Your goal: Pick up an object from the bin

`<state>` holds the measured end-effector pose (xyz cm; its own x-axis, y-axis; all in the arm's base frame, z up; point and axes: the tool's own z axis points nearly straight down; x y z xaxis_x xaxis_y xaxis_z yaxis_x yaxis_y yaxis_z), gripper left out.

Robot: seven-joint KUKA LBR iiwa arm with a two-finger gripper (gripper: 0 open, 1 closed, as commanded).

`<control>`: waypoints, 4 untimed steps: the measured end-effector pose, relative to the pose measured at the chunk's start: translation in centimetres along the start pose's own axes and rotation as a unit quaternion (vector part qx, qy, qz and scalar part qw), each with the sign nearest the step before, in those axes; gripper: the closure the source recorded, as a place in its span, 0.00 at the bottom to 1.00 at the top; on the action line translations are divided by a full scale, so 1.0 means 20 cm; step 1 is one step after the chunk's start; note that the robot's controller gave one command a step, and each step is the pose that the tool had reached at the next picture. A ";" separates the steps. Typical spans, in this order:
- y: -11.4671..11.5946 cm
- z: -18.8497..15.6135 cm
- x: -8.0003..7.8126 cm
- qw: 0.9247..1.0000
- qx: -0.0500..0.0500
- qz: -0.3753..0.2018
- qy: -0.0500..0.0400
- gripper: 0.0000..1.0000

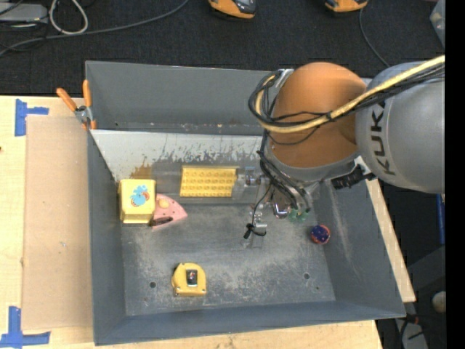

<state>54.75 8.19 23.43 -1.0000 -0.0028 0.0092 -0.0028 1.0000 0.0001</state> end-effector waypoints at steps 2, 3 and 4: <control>0.19 0.39 0.09 1.000 -0.001 0.009 -0.005 0.00; 0.40 0.38 0.20 0.996 0.001 -0.086 -0.008 0.00; 0.50 0.56 0.36 1.000 0.001 0.001 0.001 0.00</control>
Offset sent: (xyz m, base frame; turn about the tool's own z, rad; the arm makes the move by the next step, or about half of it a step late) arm -0.0408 0.0785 -0.1643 0.0320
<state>47.36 18.27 12.21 -0.9999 -0.0008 0.0118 -0.0008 1.0000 -0.0016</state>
